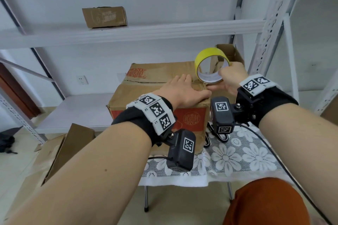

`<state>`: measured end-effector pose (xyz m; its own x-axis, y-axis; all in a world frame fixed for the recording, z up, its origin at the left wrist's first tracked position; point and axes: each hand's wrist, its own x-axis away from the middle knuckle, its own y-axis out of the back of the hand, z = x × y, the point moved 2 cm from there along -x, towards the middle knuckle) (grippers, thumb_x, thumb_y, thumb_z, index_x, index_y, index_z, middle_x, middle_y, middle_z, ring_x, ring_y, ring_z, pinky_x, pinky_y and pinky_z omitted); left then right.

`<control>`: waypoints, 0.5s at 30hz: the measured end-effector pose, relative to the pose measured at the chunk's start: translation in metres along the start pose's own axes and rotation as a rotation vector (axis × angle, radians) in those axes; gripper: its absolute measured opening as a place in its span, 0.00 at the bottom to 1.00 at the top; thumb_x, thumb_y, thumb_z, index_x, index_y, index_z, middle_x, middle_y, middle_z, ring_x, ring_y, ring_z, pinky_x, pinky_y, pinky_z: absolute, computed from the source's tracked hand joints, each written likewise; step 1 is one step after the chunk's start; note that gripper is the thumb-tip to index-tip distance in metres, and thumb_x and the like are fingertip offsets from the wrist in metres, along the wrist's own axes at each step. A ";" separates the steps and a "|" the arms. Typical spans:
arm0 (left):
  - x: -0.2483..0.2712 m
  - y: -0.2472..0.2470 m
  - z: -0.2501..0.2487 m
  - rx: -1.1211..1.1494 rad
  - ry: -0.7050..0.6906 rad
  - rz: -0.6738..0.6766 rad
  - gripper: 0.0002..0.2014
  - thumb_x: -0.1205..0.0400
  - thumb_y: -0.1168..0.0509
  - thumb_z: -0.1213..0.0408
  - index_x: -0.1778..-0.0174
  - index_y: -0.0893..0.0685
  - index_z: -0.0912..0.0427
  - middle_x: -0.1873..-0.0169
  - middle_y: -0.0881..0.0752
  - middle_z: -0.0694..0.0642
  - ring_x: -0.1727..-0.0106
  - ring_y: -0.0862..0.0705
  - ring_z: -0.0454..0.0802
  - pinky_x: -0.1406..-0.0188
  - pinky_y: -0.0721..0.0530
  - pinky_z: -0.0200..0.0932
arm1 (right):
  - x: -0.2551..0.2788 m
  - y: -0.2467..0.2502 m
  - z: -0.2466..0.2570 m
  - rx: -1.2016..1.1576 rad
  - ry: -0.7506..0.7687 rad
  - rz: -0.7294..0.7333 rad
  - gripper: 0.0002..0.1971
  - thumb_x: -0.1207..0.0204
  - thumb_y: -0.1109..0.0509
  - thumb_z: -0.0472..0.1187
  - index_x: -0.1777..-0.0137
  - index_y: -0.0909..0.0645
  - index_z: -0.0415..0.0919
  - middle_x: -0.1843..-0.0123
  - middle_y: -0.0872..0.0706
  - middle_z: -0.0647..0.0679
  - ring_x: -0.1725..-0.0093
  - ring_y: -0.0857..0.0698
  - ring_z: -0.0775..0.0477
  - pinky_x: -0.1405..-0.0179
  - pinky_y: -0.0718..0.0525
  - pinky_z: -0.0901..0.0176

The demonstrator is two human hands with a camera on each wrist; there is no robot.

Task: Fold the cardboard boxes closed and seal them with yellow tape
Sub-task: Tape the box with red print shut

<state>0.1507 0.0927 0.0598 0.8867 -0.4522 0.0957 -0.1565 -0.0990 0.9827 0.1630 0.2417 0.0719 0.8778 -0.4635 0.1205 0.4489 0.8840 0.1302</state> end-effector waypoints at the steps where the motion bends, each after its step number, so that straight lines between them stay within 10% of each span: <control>1: 0.001 0.000 0.000 -0.004 0.000 -0.002 0.47 0.20 0.49 0.30 0.14 0.51 0.60 0.14 0.48 0.57 0.14 0.50 0.56 0.17 0.49 0.54 | 0.001 0.000 -0.004 -0.059 -0.037 0.003 0.13 0.19 0.46 0.25 0.37 0.28 0.32 0.46 0.21 0.39 0.66 0.14 0.36 0.49 0.13 0.34; 8: -0.001 0.000 -0.005 -0.009 0.024 0.001 0.49 0.21 0.50 0.29 0.14 0.53 0.62 0.14 0.49 0.59 0.14 0.50 0.59 0.16 0.49 0.56 | 0.002 0.001 -0.010 -0.112 -0.053 0.034 0.21 0.20 0.47 0.27 0.27 0.31 0.33 0.29 0.23 0.37 0.68 0.11 0.39 0.45 0.17 0.28; 15: -0.004 -0.001 -0.013 -0.059 0.062 0.043 0.48 0.22 0.54 0.28 0.13 0.52 0.58 0.14 0.52 0.63 0.14 0.53 0.62 0.16 0.52 0.60 | -0.002 0.002 -0.013 -0.134 -0.071 0.111 0.17 0.19 0.40 0.32 0.31 0.28 0.28 0.35 0.19 0.30 0.60 0.12 0.36 0.73 0.12 0.52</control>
<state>0.1532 0.1065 0.0607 0.9051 -0.3993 0.1460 -0.1709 -0.0273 0.9849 0.1645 0.2456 0.0591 0.9112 -0.3617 0.1970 0.3724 0.9279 -0.0192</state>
